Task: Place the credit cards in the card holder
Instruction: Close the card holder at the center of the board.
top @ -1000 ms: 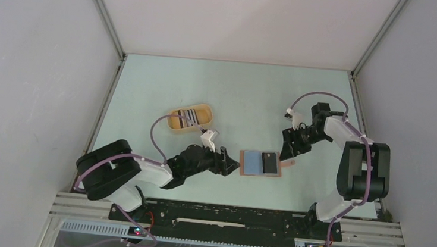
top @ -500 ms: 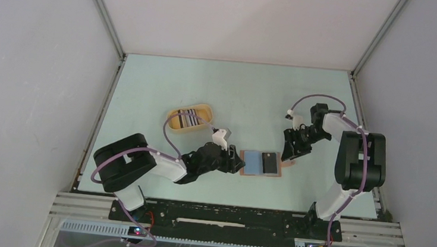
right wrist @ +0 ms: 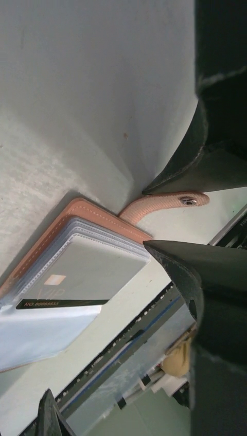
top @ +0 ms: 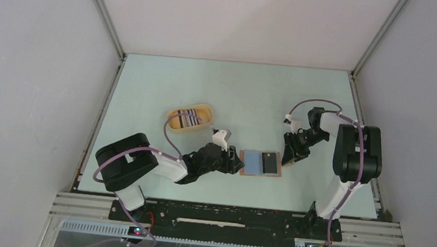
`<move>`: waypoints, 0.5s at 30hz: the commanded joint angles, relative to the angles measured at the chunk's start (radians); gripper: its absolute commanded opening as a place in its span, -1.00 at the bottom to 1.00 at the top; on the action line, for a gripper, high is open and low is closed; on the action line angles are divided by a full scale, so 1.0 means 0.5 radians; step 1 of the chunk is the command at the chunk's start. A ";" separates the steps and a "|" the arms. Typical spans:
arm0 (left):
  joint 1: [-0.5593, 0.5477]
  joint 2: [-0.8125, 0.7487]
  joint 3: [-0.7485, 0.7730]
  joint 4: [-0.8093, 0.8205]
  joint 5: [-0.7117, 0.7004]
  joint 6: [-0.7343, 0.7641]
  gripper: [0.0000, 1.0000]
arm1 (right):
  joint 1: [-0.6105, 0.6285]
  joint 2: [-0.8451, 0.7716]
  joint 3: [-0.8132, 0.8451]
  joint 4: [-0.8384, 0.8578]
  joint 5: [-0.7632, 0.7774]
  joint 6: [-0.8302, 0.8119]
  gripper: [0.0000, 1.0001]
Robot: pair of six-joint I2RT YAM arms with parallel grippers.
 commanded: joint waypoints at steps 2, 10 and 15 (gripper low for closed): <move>-0.012 0.039 0.065 0.057 0.000 0.032 0.17 | 0.015 0.099 0.082 -0.107 -0.162 -0.037 -0.11; -0.012 0.069 0.095 0.028 0.013 0.036 0.16 | 0.015 0.123 0.128 -0.161 -0.313 -0.027 -0.20; -0.012 0.092 0.122 -0.003 0.024 0.036 0.15 | 0.081 0.137 0.142 -0.147 -0.297 0.004 -0.36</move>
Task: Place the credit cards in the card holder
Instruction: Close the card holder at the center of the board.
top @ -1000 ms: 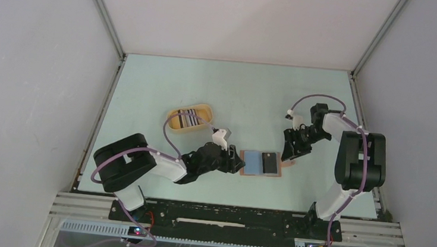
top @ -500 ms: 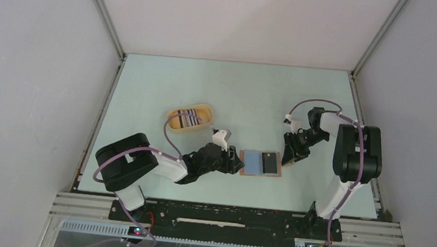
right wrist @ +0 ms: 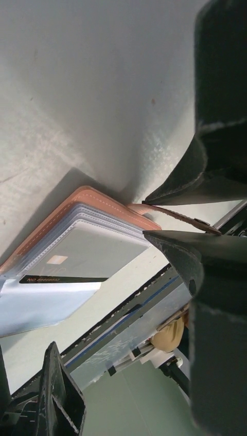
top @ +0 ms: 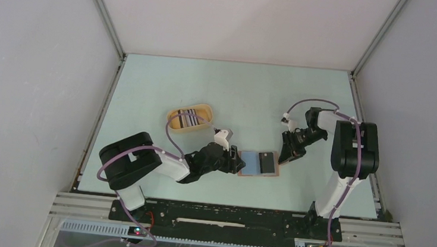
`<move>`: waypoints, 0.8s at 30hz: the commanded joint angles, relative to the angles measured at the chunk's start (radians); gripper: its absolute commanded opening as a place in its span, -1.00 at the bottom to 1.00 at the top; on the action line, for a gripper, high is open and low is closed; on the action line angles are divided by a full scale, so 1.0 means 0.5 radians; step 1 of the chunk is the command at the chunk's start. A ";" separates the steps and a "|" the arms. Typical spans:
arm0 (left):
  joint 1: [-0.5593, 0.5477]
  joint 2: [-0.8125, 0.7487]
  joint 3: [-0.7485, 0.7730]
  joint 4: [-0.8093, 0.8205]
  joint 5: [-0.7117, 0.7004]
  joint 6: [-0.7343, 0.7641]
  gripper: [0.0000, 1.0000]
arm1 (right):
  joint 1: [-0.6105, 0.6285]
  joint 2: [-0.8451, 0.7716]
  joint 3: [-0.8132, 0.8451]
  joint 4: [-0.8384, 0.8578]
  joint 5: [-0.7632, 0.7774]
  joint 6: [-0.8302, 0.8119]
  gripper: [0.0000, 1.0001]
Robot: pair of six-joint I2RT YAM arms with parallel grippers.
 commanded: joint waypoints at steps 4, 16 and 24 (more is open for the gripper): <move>-0.012 0.029 0.083 -0.016 0.013 0.030 0.15 | 0.068 0.014 0.077 -0.014 -0.028 0.031 -0.63; 0.046 -0.094 -0.089 0.220 0.030 -0.023 0.47 | 0.110 -0.471 0.026 0.162 0.204 -0.005 -1.00; 0.277 -0.079 -0.039 0.429 0.435 0.022 0.54 | 0.184 -0.653 -0.045 0.261 0.383 -0.118 -1.00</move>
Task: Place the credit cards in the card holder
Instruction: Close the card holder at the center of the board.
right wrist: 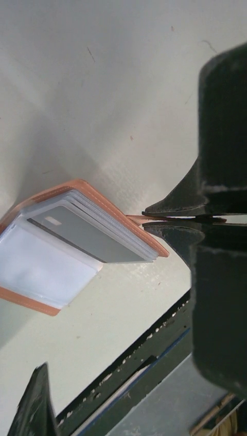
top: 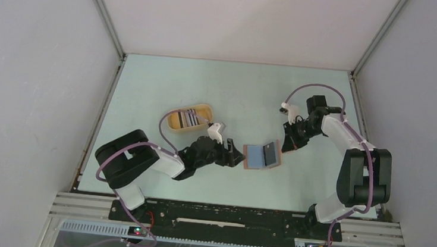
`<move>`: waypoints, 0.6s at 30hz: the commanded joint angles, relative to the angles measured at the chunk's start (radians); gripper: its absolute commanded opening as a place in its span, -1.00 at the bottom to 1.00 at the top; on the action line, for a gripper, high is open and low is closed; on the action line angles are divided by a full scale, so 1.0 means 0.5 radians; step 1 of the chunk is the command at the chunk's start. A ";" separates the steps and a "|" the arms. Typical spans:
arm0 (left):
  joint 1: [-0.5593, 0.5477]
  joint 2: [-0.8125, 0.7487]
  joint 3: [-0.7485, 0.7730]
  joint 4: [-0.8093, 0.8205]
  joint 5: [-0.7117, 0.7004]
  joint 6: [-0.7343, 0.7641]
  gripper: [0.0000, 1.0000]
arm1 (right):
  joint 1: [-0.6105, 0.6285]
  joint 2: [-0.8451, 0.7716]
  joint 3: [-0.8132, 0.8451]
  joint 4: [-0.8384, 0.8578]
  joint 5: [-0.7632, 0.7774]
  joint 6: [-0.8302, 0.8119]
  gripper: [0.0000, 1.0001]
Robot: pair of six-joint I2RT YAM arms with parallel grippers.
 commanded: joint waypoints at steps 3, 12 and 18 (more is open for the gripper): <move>0.124 -0.039 0.098 0.118 0.268 0.058 0.61 | 0.025 -0.050 -0.032 0.093 0.117 -0.060 -1.00; 0.125 0.062 0.165 0.037 0.255 -0.010 0.47 | 0.090 0.134 0.130 0.033 -0.100 0.089 -1.00; 0.125 0.108 0.192 -0.002 0.235 -0.032 0.27 | 0.156 0.148 0.252 0.016 -0.258 0.169 -0.98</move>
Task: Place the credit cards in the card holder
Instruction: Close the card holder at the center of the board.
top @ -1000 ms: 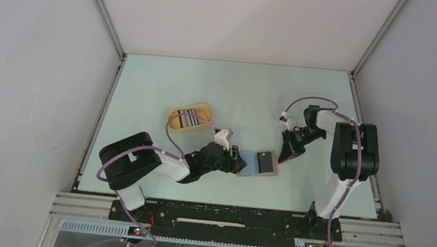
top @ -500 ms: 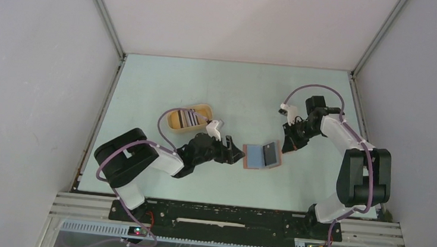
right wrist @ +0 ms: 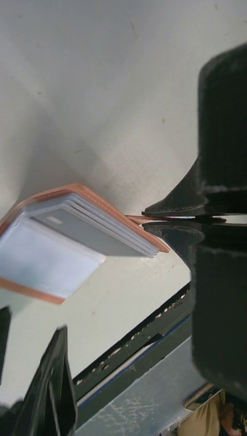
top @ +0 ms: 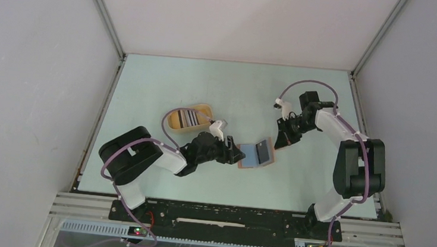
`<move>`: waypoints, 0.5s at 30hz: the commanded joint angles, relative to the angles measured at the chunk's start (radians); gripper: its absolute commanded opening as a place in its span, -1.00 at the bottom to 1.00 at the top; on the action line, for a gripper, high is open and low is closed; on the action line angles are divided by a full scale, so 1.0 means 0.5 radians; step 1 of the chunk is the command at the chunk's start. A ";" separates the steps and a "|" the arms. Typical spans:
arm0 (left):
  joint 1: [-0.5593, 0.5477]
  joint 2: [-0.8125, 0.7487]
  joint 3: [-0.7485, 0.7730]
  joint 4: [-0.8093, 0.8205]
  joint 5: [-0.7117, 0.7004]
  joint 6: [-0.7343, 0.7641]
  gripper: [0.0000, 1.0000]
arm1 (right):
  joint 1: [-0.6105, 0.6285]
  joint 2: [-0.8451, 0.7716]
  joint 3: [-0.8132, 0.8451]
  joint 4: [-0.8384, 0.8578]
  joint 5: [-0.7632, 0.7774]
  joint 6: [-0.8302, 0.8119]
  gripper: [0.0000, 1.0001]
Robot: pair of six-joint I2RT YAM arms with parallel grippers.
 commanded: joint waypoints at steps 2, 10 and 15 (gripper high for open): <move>0.006 0.061 0.133 -0.053 0.001 -0.032 0.17 | 0.108 -0.015 0.190 -0.004 -0.196 0.111 -0.97; 0.006 0.096 0.200 -0.191 -0.038 -0.034 -0.13 | 0.466 0.154 0.320 -0.041 -0.192 0.171 -0.79; 0.005 0.121 0.226 -0.239 -0.043 -0.037 -0.20 | 0.605 0.293 0.379 -0.102 -0.241 0.153 -0.25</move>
